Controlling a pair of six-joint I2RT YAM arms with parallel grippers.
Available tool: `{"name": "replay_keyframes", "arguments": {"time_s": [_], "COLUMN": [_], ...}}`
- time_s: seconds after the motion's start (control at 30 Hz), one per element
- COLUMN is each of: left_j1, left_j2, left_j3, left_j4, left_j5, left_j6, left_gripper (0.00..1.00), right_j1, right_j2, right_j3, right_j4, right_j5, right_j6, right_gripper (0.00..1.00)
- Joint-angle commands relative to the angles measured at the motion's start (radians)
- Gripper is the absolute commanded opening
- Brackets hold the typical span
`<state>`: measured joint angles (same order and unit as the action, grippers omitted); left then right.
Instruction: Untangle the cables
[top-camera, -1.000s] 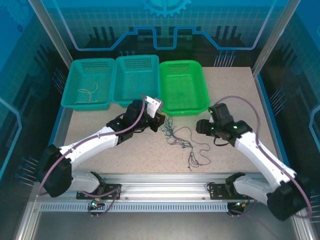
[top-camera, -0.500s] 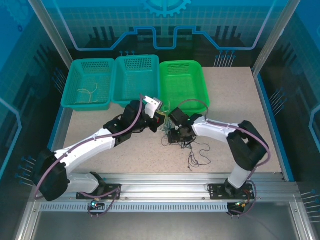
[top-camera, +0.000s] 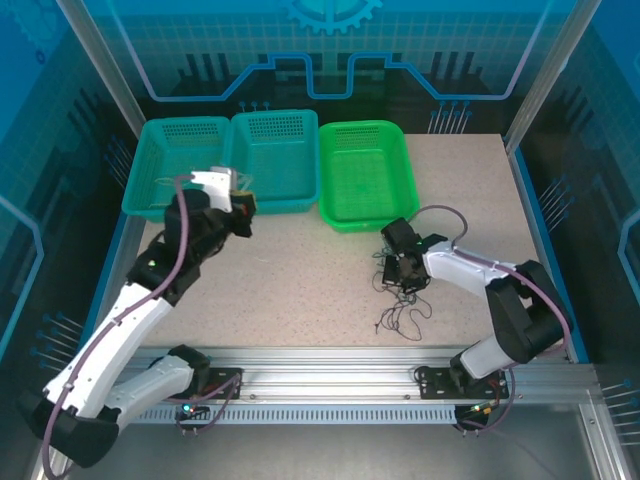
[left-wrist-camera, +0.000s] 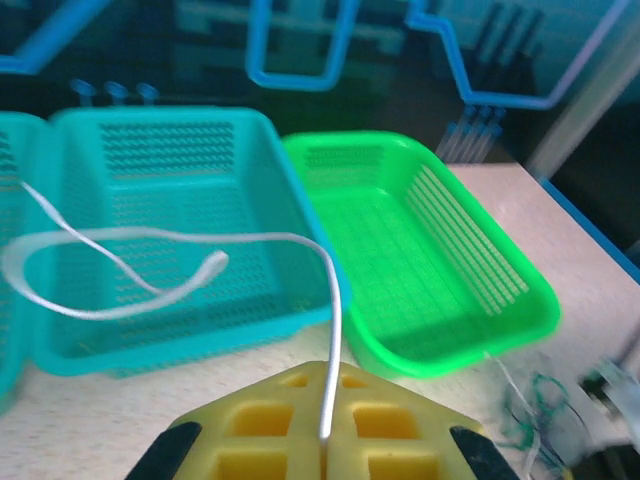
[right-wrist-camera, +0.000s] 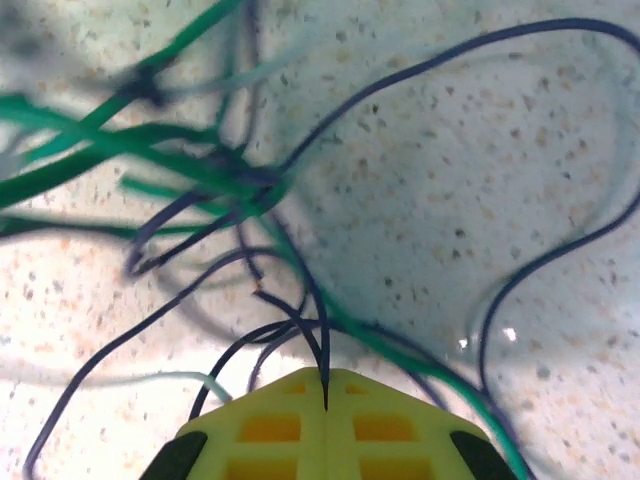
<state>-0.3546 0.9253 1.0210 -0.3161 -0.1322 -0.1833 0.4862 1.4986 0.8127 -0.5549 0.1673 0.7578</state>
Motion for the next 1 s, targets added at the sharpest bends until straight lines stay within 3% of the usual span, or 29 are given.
{"name": "replay_keyframes", "arguments": {"time_s": [0.0,0.27,0.53,0.7,0.8,0.97], "left_j1": [0.130,0.467,0.615,0.631,0.620,0.504], "left_j2": [0.043,0.370,0.780,0.858,0.742,0.497], "left_j3": [0.120,0.376,0.594,0.651,0.522,0.328], "left_j4": [-0.110,0.023,0.077,0.046,0.147,0.235], "left_j5": [0.010,0.093,0.158,0.214,0.298,0.392], "left_j6": [0.016,0.074,0.030,0.001,-0.100,-0.221], "left_gripper": [0.00,0.00,0.00,0.51,0.65,0.73], "right_j1": [0.010,0.015,0.016,0.011,-0.010,-0.076], "right_j2": [-0.048,-0.254,-0.420,-0.490,-0.500,-0.440], "right_j3": [0.005,0.061,0.125,0.117,0.096,0.079], "right_j4": [-0.032,-0.111,-0.221,-0.250,-0.241,-0.192], "right_j5": [-0.043,-0.119,-0.128,-0.094,-0.074,-0.123], "right_j6": [-0.026,-0.057,-0.053,-0.037,-0.034,-0.065], "right_gripper": [0.00,0.44,0.52,0.56,0.60,0.61]}}
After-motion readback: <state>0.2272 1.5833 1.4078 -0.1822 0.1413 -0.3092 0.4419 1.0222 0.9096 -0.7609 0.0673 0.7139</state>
